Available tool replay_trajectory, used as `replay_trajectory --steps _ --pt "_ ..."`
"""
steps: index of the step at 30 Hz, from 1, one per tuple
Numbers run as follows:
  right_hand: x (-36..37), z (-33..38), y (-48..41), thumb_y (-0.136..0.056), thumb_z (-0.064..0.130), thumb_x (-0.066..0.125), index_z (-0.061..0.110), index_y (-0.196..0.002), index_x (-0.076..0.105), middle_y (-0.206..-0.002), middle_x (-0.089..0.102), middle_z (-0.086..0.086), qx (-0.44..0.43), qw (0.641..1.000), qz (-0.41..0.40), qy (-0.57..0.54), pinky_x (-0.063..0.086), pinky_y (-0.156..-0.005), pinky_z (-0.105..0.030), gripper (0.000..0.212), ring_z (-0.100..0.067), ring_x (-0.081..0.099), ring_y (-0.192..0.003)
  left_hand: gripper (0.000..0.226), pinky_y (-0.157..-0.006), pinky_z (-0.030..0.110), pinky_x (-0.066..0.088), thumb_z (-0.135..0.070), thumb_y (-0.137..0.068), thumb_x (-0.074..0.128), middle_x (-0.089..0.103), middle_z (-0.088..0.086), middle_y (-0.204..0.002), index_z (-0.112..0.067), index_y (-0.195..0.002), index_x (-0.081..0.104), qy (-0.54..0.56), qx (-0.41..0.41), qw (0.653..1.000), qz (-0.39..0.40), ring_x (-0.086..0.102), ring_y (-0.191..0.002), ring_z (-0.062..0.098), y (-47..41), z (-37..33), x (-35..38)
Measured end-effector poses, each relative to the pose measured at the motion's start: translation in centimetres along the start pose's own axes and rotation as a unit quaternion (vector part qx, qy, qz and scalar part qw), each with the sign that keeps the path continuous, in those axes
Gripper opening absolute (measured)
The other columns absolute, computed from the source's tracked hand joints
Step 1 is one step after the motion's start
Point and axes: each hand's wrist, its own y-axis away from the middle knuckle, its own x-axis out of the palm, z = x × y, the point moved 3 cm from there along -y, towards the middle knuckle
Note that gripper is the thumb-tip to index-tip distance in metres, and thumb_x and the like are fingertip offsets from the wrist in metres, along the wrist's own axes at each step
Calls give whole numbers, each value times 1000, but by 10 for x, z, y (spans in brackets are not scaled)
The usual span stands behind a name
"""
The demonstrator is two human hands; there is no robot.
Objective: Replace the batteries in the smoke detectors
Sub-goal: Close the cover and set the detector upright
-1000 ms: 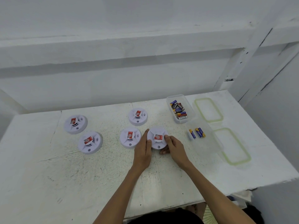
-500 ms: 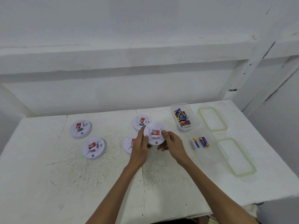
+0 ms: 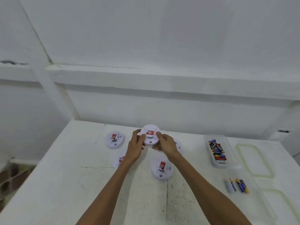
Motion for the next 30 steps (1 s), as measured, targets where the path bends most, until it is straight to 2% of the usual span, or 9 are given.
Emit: replay_trajectory --steps 4,7,10,13,16,22,24,26,30 --pt "24 -18 -28 -97 49 52 13 -86 72 -87 76 -8 50 999 -1 18 60 -83 -43 43 -26 74 -81 67 -87 19 54 -38 -77 88 62 -14 -127 -35 -129 46 -62 13 997 51 63 -110 1 -9 11 -12" --pt "36 -22 -36 -98 47 48 6 -91 72 -91 74 -9 43 990 -16 136 54 -83 -40 48 -28 70 -89 77 -87 17 53 -45 -62 96 62 -13 -125 -36 -120 48 -125 3 992 31 64 -109 3 -15 22 -17" --pt "41 -19 -36 -98 40 53 4 -115 64 -109 70 -11 24 977 -36 211 47 -85 -31 41 -29 65 -105 70 -90 28 55 -49 -62 93 66 -10 -123 -34 -118 54 -165 -3 986 11 65 -106 8 -22 31 -21" --pt "43 -20 -40 -96 31 56 5 -88 65 -87 74 -14 2 970 -22 240 56 -80 -38 28 -28 71 -85 63 -83 31 58 -67 -60 86 71 -16 -110 -35 -110 66 -228 7 973 22 67 -100 5 -28 39 -22" --pt "41 -22 -41 -94 23 55 4 -87 62 -84 73 -15 -3 967 -15 254 57 -79 -42 21 -28 71 -81 86 -78 27 51 -88 -51 69 68 -7 -105 -27 -111 65 -347 5 938 -3 58 -97 12 -36 51 -25" --pt "38 -25 -41 -89 15 53 9 -62 51 -64 61 -14 -26 949 19 314 55 -66 -36 28 -35 72 -76 99 -74 27 49 -98 -46 48 69 -3 -104 -26 -112 64 -429 -19 903 6 58 -94 14 -34 49 -24" --pt "34 -25 -41 -88 13 53 0 -69 60 -68 65 -17 -38 948 30 313 57 -71 -41 24 -37 71 -78 100 -77 29 52 -98 -44 45 68 -3 -104 -26 -111 63 -440 -22 898 3 58 -94 15 -36 53 -25" --pt "29 -22 -40 -90 13 54 -4 -90 69 -84 72 -19 -60 951 36 301 58 -77 -44 24 -36 71 -81 98 -84 32 52 -94 -47 51 66 -2 -112 -25 -117 59 -448 -26 893 7 57 -101 16 -36 51 -25" --pt "15 -12 -32 -95 15 56 8 -114 70 -109 73 -5 -105 953 25 284 57 -84 -34 24 -23 71 -89 101 -102 39 40 -71 -64 78 48 4 -140 -19 -143 43 -461 20 887 -3 44 -129 25 -31 35 -17"
